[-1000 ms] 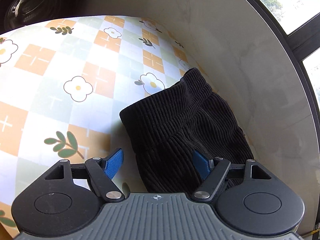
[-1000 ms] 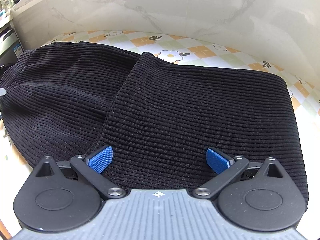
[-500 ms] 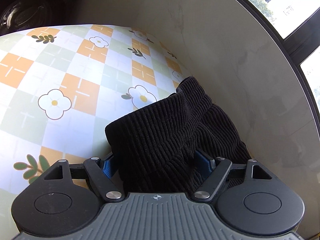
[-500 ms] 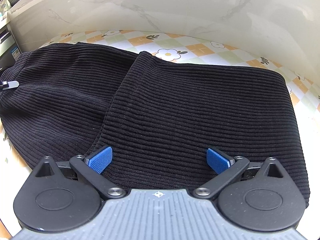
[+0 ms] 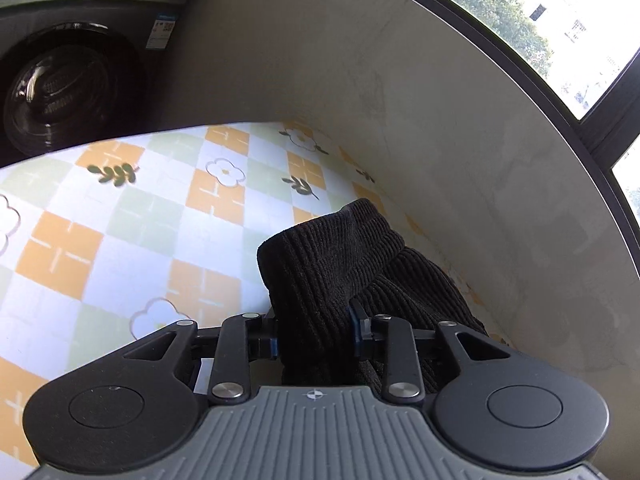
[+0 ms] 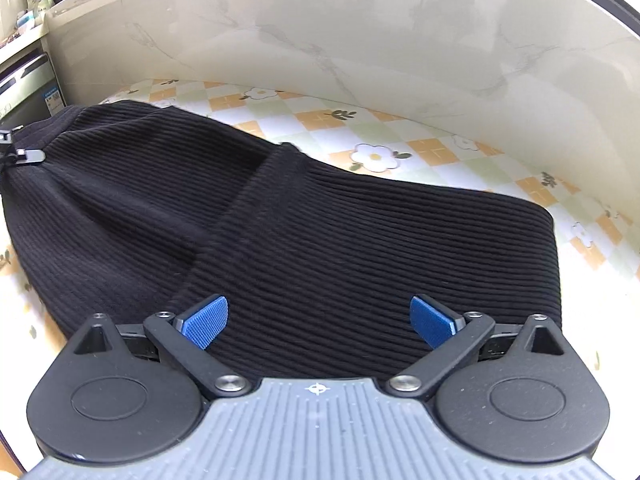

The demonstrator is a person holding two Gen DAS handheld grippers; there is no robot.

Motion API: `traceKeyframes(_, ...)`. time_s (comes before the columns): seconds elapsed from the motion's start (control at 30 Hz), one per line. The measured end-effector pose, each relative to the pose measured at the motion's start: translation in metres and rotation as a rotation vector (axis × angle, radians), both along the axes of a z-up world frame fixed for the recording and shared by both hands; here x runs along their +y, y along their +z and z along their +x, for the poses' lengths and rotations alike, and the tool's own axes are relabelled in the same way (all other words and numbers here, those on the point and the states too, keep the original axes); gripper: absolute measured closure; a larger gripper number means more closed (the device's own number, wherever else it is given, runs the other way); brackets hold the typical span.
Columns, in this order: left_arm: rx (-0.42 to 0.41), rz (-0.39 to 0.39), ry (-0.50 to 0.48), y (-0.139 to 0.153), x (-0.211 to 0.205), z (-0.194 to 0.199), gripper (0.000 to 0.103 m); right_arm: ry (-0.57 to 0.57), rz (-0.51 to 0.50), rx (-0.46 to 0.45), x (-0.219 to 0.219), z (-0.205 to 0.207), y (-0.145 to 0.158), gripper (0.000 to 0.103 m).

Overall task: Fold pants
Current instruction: 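Grasp the pants edge with the left tool and lift it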

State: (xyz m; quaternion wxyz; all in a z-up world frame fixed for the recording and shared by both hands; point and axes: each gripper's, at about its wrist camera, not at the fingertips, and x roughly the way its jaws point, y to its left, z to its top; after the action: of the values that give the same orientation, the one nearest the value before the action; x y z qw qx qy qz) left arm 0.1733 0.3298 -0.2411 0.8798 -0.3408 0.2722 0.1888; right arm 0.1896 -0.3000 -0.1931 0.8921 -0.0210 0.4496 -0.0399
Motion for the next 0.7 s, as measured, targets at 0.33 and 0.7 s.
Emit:
traceKeyframes(0.33,0.006,0.092,0.019,0.034,0.014,-0.033,0.072,0.145,0.006,0.074,0.051,0.022,-0.029,0.002)
traceKeyframes(0.7,-0.207,0.292,-0.278,0.127,-0.099,-0.004,0.072,0.081,0.132,0.025,0.009,0.016,-0.01,0.003)
